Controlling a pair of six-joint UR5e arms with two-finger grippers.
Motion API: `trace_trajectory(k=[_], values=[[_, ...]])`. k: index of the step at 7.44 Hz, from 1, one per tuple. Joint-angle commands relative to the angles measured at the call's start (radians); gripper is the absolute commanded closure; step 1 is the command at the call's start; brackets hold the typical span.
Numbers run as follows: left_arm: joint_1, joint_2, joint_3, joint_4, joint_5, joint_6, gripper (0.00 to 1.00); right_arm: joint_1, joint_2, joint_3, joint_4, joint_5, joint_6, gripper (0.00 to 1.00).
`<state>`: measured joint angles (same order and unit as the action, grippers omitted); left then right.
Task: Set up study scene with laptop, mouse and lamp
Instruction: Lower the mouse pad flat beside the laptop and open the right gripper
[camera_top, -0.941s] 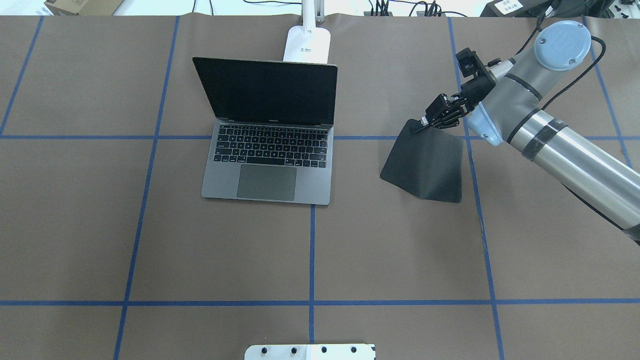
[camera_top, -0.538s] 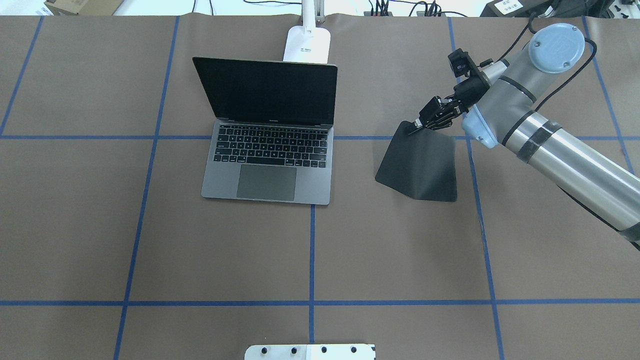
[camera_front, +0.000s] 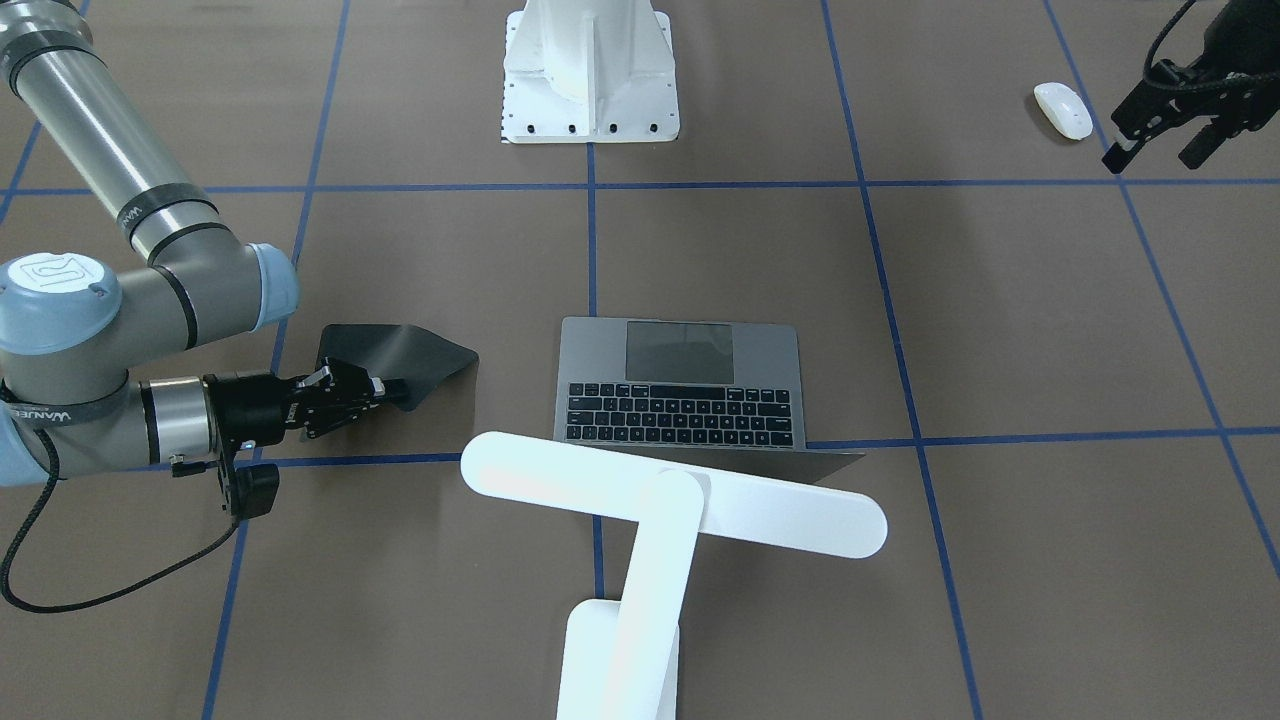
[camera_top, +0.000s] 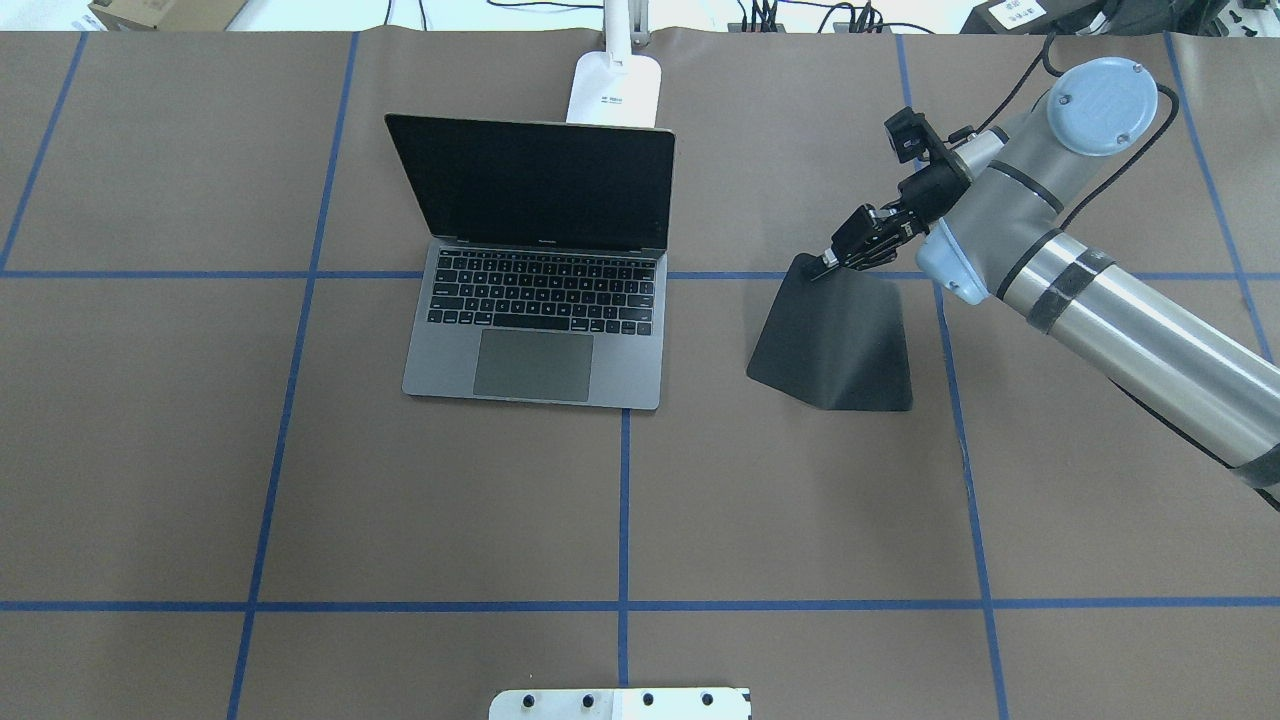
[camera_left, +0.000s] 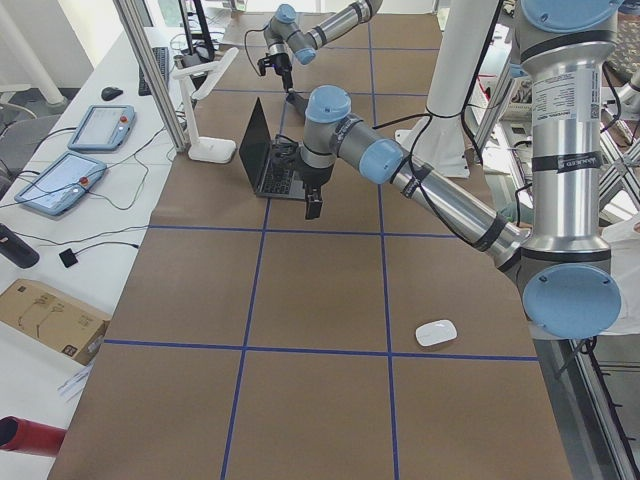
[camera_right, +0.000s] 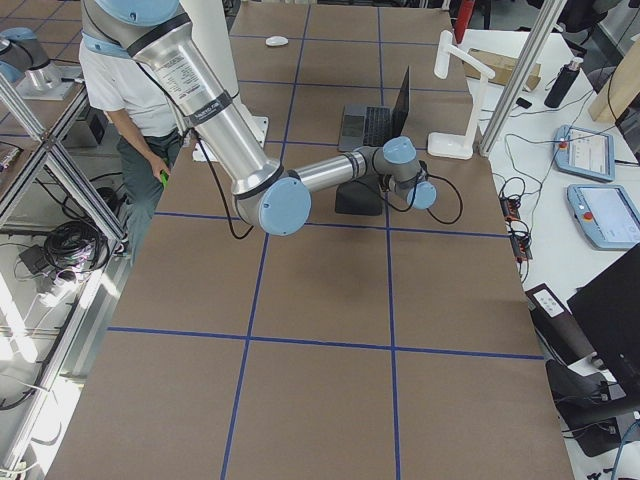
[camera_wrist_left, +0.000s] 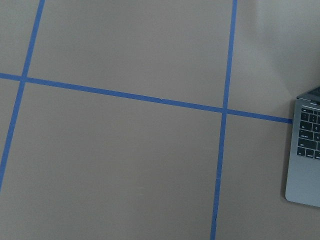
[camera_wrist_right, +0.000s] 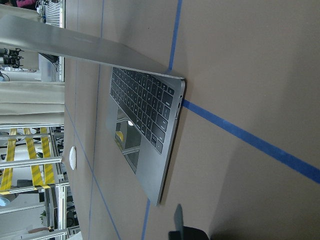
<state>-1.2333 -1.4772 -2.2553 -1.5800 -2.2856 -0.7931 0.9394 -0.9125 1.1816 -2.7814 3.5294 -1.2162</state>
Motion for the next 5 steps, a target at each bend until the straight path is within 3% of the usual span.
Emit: trace_trajectory(k=[1, 5], values=[[0.0, 0.0, -0.003, 0.0, 0.0, 0.0, 0.0, -0.001, 0.007, -0.002, 0.0, 0.0, 0.004, 0.3], [-0.005, 0.001, -0.013, 0.0, 0.0, -0.002, 0.0, 0.006, 0.084, -0.023, -0.003, 0.016, 0.055, 0.25]])
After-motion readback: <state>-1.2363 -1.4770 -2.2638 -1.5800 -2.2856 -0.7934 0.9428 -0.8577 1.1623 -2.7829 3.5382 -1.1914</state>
